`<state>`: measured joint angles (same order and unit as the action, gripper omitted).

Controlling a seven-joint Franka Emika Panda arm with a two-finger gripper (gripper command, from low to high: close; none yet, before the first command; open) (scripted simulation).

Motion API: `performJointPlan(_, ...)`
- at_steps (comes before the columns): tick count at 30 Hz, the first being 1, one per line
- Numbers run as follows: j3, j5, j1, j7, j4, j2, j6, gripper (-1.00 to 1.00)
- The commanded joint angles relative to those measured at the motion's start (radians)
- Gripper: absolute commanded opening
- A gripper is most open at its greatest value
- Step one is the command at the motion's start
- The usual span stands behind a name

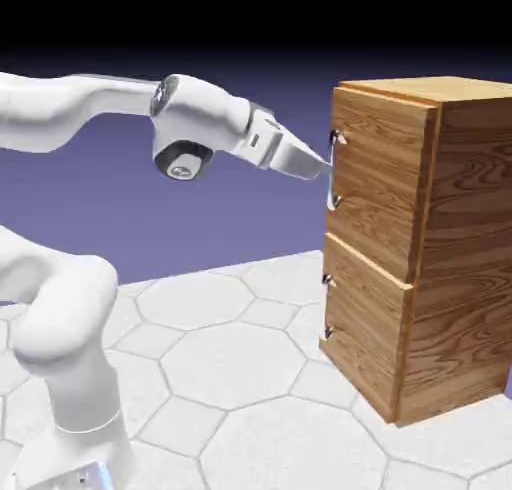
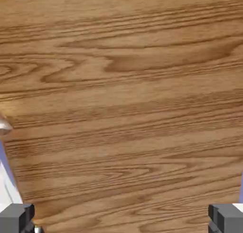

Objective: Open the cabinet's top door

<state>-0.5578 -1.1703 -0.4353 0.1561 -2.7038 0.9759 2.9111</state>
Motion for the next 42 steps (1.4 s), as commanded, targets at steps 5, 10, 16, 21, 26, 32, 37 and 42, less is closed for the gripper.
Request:
performJointPlan(5, -0.104, -0.218, -0.084, -0.108, 0.02, 0.076, -0.024, 1.0)
performJointPlan(10, -0.209, -0.435, -0.167, -0.217, 0.04, 0.152, -0.047, 1.0)
performJointPlan(16, -0.334, -0.696, -0.268, -0.347, 0.064, 0.243, -0.075, 1.0)
performJointPlan(21, -0.439, -0.914, -0.352, -0.456, 0.084, 0.319, -0.099, 1.0)
performJointPlan(26, -0.543, -1.131, -0.435, -0.564, 0.103, 0.395, -0.123, 1.0)
performJointPlan(32, -0.668, -1.392, -0.536, -0.694, 0.127, 0.487, -0.151, 1.0)
performJointPlan(37, -0.698, -1.434, -0.649, -0.706, 0.206, 0.482, -0.184, 1.0)
performJointPlan(42, -0.697, -1.458, -0.69, -0.725, 0.215, 0.482, -0.246, -1.0)
